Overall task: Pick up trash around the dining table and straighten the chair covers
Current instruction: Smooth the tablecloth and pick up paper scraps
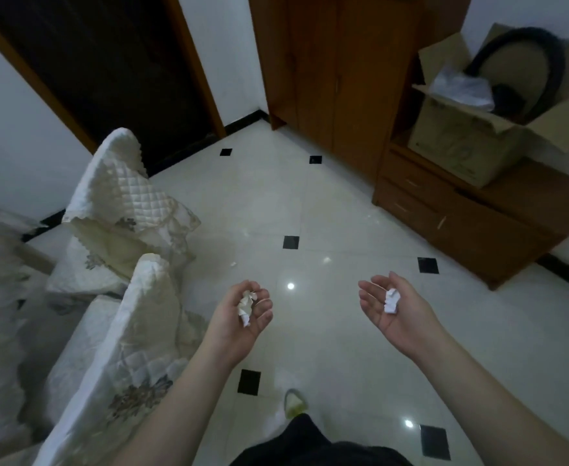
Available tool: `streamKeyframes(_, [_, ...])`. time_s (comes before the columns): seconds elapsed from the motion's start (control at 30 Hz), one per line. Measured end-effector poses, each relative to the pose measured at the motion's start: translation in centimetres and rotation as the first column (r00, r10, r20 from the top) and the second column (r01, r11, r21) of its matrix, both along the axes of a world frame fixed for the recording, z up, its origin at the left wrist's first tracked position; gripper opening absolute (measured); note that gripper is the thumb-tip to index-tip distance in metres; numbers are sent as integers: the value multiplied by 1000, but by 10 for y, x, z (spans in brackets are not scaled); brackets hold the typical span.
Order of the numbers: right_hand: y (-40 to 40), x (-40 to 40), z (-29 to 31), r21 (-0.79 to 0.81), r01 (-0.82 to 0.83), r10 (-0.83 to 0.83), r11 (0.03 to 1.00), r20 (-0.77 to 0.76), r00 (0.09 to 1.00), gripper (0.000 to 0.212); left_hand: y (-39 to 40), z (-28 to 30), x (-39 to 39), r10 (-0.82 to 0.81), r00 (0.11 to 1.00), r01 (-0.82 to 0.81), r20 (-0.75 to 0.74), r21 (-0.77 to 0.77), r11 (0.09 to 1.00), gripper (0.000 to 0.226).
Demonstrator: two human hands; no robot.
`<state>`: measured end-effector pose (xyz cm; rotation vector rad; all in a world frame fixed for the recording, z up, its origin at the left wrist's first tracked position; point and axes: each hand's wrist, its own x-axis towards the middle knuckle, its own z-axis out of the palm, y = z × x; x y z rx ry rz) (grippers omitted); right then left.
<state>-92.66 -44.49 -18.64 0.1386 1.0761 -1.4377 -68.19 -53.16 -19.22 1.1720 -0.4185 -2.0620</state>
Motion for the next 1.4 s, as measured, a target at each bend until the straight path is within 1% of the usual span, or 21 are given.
streamKeyframes(0.13, [-64,5,-3,4,-118,118,993,-36,992,32,-51,-3,9,121,992,-121,41,-4,993,11])
streamKeyframes(0.27, [-130,15,-1,-17,-187,186,982,-54,981,33,-106,-2,17,207,977,-208,-41,-21,978,15])
streamKeyframes(0.37, [-172,19,5,-13,-226,224,974,-88,971,32,-141,2,16,208,972,-211,-114,-23,977,16])
streamKeyframes(0.43, [-197,19,5,-8,-233,231,973,-98,968,31,-164,4,12,192,973,-197,-125,-29,980,17])
streamKeyframes(0.57, [-239,17,1,-22,-217,216,976,-30,976,31,-200,7,4,201,970,-206,-140,-26,978,14])
streamKeyframes(0.7, [-275,6,-7,-33,-260,260,965,-24,965,32,-230,6,-6,222,960,-228,-167,-17,973,14])
streamKeyframes(0.8, [-307,-5,-13,-53,-295,295,954,-13,956,33,-251,2,-18,259,953,-263,-155,-9,965,15])
streamKeyframes(0.9, [-343,-18,-22,-75,-338,340,938,10,940,32,-274,-2,-33,297,948,-300,-110,-16,954,19])
streamKeyframes(0.97, [-369,-29,-28,-76,-387,389,919,18,921,32,-291,-4,-45,329,941,-333,-83,-34,942,17])
streamKeyframes(1.07, [-408,-54,-35,-68,-441,444,895,40,895,33,-318,-4,-63,398,916,-400,-50,-35,916,10])
streamKeyframes(1.23, [-475,-92,-33,-60,-534,537,843,74,840,34,-357,4,-94,516,856,-517,-45,-14,856,12])
streamKeyframes(1.33, [-512,-97,-32,-56,-606,609,793,73,790,35,-369,11,-110,557,829,-558,-43,-24,829,12])
streamKeyframes(1.4, [-531,-92,-31,-64,-623,626,780,90,774,35,-372,12,-116,568,822,-569,-27,-24,822,12])
